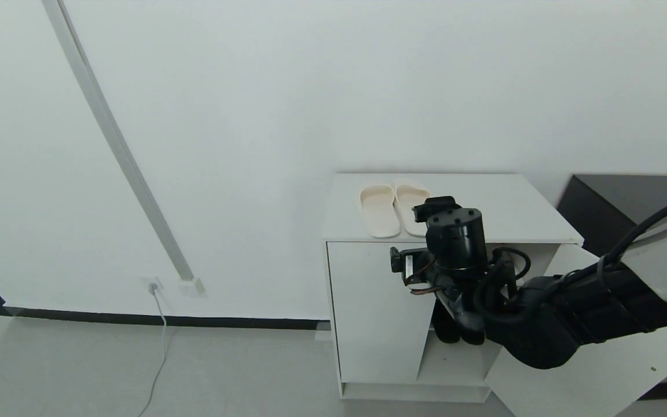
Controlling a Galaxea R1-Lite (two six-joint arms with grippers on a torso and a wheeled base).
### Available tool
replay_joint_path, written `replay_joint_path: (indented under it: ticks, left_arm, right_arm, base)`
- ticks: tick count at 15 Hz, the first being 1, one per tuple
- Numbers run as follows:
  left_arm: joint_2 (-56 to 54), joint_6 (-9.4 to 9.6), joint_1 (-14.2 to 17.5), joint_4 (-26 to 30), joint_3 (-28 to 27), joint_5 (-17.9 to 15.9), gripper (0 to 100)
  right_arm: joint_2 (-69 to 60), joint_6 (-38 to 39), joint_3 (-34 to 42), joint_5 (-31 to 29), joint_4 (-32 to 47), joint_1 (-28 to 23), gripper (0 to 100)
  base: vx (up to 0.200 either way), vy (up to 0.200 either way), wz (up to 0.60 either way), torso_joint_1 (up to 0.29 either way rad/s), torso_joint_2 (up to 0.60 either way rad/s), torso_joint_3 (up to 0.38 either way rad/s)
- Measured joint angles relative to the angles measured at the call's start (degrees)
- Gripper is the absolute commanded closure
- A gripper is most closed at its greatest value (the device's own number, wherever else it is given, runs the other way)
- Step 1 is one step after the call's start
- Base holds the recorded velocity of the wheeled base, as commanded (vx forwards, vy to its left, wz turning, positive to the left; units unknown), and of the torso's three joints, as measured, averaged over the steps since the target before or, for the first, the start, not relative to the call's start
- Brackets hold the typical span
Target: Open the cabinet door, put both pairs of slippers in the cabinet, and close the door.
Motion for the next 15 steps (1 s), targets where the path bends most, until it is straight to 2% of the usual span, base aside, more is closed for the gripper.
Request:
replay_joint_path:
  ticks: [8, 12, 15]
  left_arm:
    - [0.0, -0.04, 0.0, 0.0, 0.0, 0.0, 100]
    - [0.0, -0.04, 0.0, 0.0, 0.0, 0.0, 100]
    - [0.0, -0.17, 0.0, 0.0, 0.0, 0.0, 100]
  right_arm:
    - [0.0, 0.4, -1.1, -0.4, 0.0, 0.0, 0]
    - [1.5, 3.1, -0.7, -0.2, -1.5, 0.0, 0]
    - [3.7, 2.6, -0.2, 0.6, -6.4, 0.0, 0]
  base:
    - [0.200, 0.000, 0.00, 0.005, 0.00, -0.001]
    - [0.200, 0.000, 0.00, 0.005, 0.00, 0.004]
    - [0.000, 0.000, 0.00, 0.000, 0.00, 0.000]
